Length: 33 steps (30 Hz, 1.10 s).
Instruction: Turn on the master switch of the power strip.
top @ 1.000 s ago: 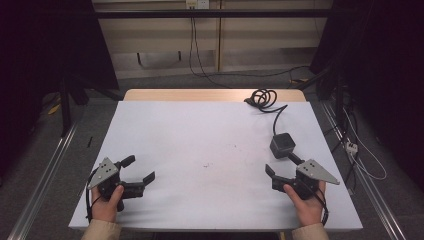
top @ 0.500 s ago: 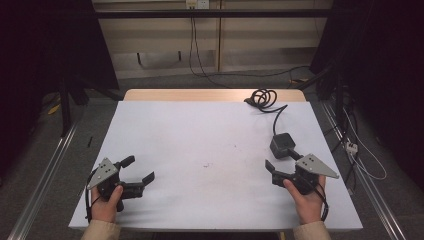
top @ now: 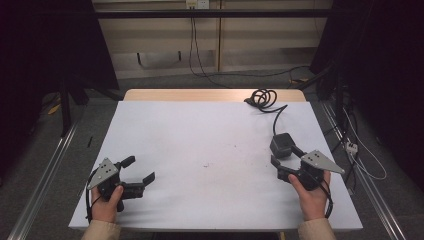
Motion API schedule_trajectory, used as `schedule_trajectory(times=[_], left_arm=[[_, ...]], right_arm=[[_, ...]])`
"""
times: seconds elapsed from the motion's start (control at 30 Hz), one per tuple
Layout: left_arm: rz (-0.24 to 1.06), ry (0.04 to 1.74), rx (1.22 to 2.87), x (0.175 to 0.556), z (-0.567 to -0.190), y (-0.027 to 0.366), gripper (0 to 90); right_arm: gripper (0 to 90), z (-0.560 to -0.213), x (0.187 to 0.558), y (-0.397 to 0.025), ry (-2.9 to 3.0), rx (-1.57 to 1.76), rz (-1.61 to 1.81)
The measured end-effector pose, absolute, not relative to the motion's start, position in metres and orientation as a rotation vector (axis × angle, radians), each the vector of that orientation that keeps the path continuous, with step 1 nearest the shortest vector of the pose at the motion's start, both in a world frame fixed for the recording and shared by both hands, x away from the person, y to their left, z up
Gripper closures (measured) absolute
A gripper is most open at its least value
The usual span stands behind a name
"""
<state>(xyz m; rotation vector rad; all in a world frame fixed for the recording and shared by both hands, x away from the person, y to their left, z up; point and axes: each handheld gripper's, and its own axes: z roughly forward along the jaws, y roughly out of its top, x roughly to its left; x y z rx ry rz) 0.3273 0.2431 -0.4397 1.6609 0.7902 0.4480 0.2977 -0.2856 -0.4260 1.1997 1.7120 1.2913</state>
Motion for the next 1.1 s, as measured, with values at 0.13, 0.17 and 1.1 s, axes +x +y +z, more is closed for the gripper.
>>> schedule_trajectory(times=[0.13,0.17,1.1], left_arm=[[0.450,0.792,1.658,0.327,-0.440,0.243,2.9],[0.449,0.792,1.657,0.327,-0.440,0.243,3.0],[0.454,0.787,1.653,0.326,-0.439,0.244,3.0]], right_arm=[[21.6,-0.426,0.299,-0.286,1.715,1.203,1.291],[22.6,-0.425,0.300,-0.286,1.722,1.200,1.282],[41.5,-0.423,0.314,-0.292,1.716,1.234,1.242]])
